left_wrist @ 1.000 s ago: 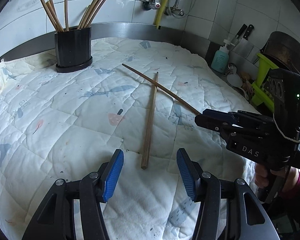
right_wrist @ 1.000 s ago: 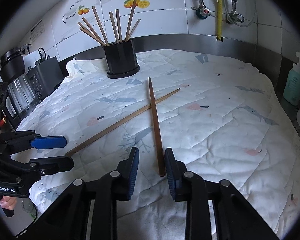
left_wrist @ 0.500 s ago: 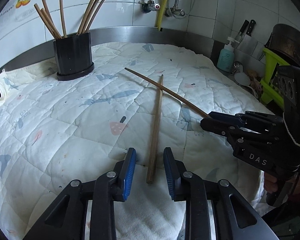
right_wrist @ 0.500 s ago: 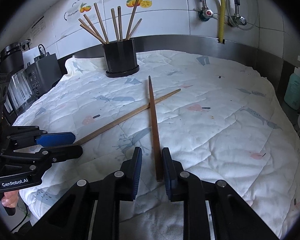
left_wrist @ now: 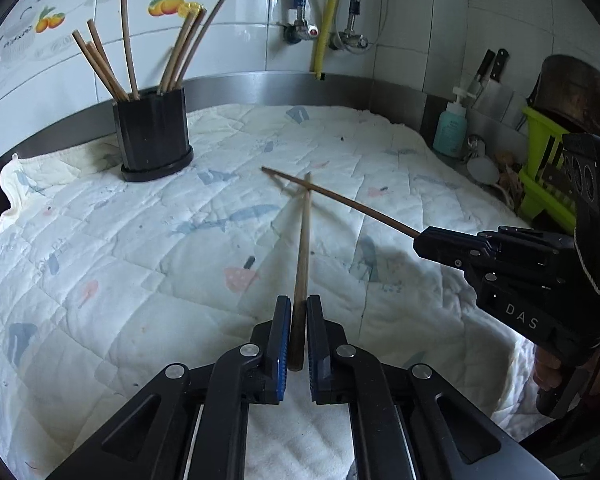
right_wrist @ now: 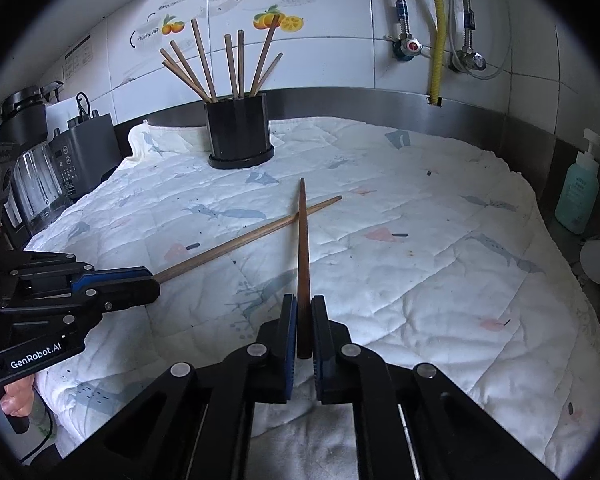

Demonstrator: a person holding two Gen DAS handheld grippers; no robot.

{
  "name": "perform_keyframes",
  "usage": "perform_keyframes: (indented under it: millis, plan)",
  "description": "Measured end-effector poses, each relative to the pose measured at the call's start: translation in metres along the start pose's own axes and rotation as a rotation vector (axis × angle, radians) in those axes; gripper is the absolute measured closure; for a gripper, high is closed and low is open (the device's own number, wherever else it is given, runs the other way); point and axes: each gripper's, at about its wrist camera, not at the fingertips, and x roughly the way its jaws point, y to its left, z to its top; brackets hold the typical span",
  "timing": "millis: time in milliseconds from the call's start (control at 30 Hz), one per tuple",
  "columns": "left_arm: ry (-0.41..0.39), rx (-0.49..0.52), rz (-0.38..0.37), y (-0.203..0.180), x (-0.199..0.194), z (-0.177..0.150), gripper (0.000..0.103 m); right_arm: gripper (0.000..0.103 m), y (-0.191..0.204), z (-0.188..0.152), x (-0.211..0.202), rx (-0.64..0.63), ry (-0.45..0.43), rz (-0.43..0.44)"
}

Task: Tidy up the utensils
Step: 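Close the right tool on one chopstick while the left tool closes on the other, then lift both held chopsticks and carry them over the black holder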

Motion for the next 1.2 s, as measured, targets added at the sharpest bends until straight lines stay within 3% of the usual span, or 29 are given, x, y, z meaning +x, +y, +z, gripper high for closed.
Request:
perform_keyframes:
  millis: [467, 1200]
  plan:
    - [-0.117, -0.044, 0.003, 0.037, -0.053, 0.054, 0.096, 0.094, -0.001, 0.061, -0.040, -0.037, -0.142, 0.011]
    - [-0.242, -0.062, 0.078, 0.103, -0.097, 0.149, 0.097, 0.094, 0.005, 0.173, -0.031, -0.129, -0.150, 0.096]
